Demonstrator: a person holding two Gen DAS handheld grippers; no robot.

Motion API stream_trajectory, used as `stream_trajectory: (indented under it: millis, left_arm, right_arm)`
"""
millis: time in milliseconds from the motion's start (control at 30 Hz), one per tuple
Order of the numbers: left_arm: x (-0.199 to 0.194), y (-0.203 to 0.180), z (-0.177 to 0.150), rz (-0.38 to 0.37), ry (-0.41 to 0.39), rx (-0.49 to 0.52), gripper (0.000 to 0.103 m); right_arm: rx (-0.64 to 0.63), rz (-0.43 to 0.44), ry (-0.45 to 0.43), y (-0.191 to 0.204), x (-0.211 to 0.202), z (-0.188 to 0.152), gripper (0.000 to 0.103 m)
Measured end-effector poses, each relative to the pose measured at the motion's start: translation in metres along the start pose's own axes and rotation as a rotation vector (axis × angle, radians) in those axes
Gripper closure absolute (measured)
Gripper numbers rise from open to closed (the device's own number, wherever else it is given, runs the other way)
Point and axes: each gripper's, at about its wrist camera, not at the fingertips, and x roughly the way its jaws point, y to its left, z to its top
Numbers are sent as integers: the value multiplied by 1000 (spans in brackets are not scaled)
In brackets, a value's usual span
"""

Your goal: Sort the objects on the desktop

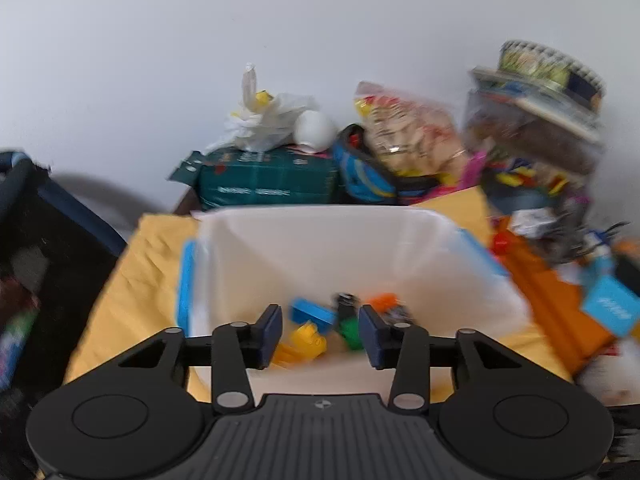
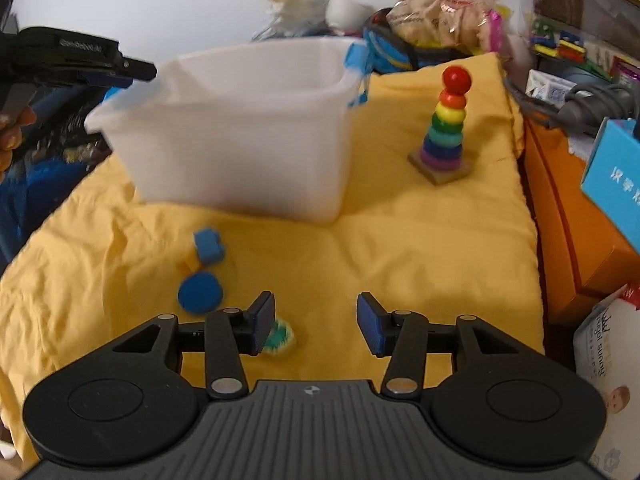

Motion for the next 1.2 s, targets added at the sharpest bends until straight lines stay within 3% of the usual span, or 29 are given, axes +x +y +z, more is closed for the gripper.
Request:
stream_trajectory:
  millis: [100,300,367,433,533,567,600,733,800,833,867,1000,1200]
  left_arm:
    - [-23,-6,-33,-98,26,-96,39]
    - [8,-31,-92,-104,260,-64,39]
    - [18,-36,-103,-121,307,-73,39]
    - [26,-41,-107,-132,325,-71,39]
    - [35,-48,-110,-133,326,-48,40]
    - [40,-49,-110,-129,323,-39,40]
    - [45,-51,-110,-129,323,-25,40]
    - [63,-58,-116,-107,352,12,43]
    - [65,-62,-116,-108,326,25,44]
    - [65,-64,-116,-113,314,39,49]
    - [67,-65,-118,-115,312,56,61]
    - [55,-63,-120,-112,334,107,61]
    - [10,-46,-143,-40,353,179,61]
  right_arm:
    - [-68,40,31,8,4,-10,53]
    - [-265,57,41,35,14,-20,53]
    - [-290,61,42,38,20,-19,48]
    - [-306,65,32,38,25,-18,48]
    - [-303,70,45,34,33,-19,55]
    - [-297,78,69,32,36,-20,73]
    - [-289,88,89,30,37,-22,75]
    - [-247,86,88,25,25,-31,75]
    - [-225,89,92,22,22,-34,75]
    - [-220,90,93,21,21,-34,75]
    - [-220,89,93,21,19,-35,75]
    - [-224,80,94,24,19,-35,74]
    - [-263,77,77,31,22,-32,69]
